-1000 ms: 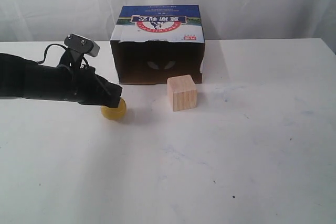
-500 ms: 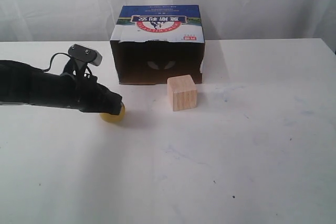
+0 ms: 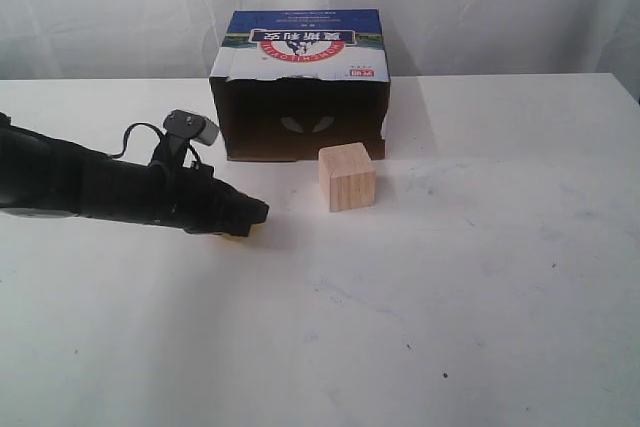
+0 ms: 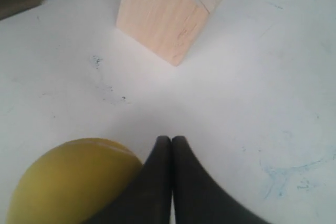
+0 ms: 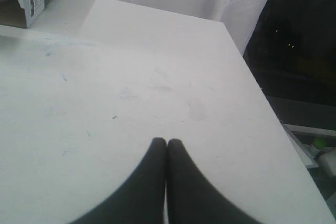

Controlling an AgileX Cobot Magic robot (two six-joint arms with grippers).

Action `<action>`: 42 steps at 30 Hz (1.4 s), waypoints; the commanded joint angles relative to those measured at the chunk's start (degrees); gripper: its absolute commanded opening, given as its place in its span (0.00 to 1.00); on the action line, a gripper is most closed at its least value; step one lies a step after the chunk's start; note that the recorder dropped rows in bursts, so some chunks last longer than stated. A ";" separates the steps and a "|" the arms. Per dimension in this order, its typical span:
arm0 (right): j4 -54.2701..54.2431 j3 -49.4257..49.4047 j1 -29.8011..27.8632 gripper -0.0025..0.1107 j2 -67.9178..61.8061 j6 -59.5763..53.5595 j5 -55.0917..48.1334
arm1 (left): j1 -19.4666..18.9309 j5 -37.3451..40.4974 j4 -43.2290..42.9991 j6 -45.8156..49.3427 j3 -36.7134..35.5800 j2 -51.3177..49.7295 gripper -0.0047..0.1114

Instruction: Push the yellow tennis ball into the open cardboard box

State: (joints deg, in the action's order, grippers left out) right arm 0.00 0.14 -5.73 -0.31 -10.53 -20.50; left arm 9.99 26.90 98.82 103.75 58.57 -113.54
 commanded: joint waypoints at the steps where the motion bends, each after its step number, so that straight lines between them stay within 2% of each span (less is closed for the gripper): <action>1: 0.00 -0.14 0.06 0.02 0.31 0.38 0.82 | -0.16 -2.32 1.13 0.15 0.97 -1.67 0.04; 6: 0.00 -0.14 0.06 0.02 0.31 0.38 0.82 | -0.16 -2.20 1.13 0.63 2.26 -1.78 0.04; 15: 0.00 -0.14 0.06 0.02 0.31 0.38 0.82 | -0.16 2.82 1.13 -0.08 5.28 -0.85 0.04; 19: 0.00 -0.14 0.06 0.02 0.31 0.38 0.82 | -0.16 -0.57 1.13 -0.08 5.51 2.59 0.04; 25: 0.00 -0.14 0.06 0.02 0.31 0.38 0.82 | -0.16 -10.45 1.13 -0.08 4.53 7.64 0.04; 31: 0.00 -0.14 0.06 0.02 0.31 0.38 0.82 | -0.16 -14.99 1.13 0.11 -3.09 9.47 0.04; 35: 0.00 -0.14 0.06 0.02 0.31 0.38 0.82 | -0.16 -14.24 1.13 -0.04 -5.10 8.65 0.04; 42: 0.00 -0.14 0.06 0.02 0.31 0.38 0.82 | -0.16 -12.88 1.13 1.02 -1.34 2.20 0.04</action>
State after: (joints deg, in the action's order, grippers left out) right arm 0.00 0.14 -5.73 -0.31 -10.53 -20.50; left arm 9.99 16.91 98.74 104.57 56.64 -108.12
